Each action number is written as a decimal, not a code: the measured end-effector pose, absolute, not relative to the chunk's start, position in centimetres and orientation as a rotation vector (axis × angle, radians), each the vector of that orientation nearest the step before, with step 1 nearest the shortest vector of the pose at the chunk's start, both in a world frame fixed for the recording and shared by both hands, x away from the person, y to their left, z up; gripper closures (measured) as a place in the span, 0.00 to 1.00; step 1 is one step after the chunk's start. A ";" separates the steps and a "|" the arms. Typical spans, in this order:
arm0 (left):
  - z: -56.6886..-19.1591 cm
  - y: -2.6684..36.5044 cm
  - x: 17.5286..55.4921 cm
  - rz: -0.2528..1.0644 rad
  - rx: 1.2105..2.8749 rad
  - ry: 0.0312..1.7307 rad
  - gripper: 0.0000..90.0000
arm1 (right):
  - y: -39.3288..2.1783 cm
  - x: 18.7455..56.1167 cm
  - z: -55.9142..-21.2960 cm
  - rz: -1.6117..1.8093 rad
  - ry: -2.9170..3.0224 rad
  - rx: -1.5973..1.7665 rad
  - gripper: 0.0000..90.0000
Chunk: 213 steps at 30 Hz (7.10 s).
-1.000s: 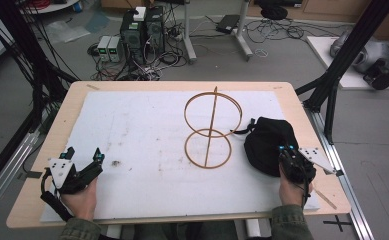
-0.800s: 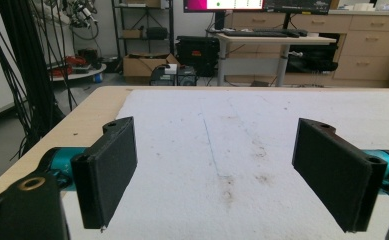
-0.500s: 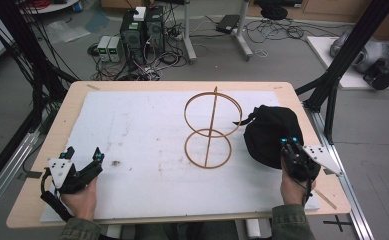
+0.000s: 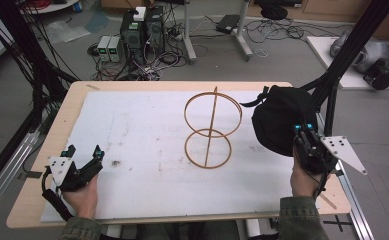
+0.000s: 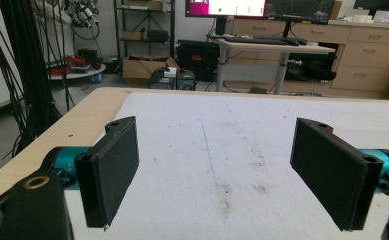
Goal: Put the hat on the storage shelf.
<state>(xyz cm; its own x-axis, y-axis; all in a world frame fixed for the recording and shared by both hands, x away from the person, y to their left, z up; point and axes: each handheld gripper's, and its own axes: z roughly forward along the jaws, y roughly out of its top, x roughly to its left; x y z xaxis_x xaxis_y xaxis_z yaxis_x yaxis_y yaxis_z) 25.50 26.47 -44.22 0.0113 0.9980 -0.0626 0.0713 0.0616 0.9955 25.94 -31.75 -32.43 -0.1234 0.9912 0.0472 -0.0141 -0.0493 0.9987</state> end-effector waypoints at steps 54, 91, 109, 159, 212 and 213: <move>-44.1 26.3 25.4 1.129 1.235 1.261 0.22 | -19.6 29.1 -25.3 1.672 1.386 0.978 0.96; -44.2 26.5 25.4 1.104 1.229 1.277 0.22 | -18.1 30.1 -29.2 1.655 1.564 1.028 0.87; -44.2 26.5 25.4 1.104 1.231 1.276 0.22 | -18.0 29.8 -29.3 1.626 1.545 1.027 0.49; -44.3 26.5 25.5 1.093 1.230 1.288 0.22 | -27.8 29.3 -32.6 1.435 1.413 1.169 0.25; -44.3 26.4 25.5 1.117 1.238 1.282 0.22 | -29.4 29.8 -41.4 1.210 1.358 1.323 0.17; -44.3 26.4 25.5 1.116 1.237 1.282 0.22 | -29.4 29.8 -41.4 1.221 1.354 1.329 0.17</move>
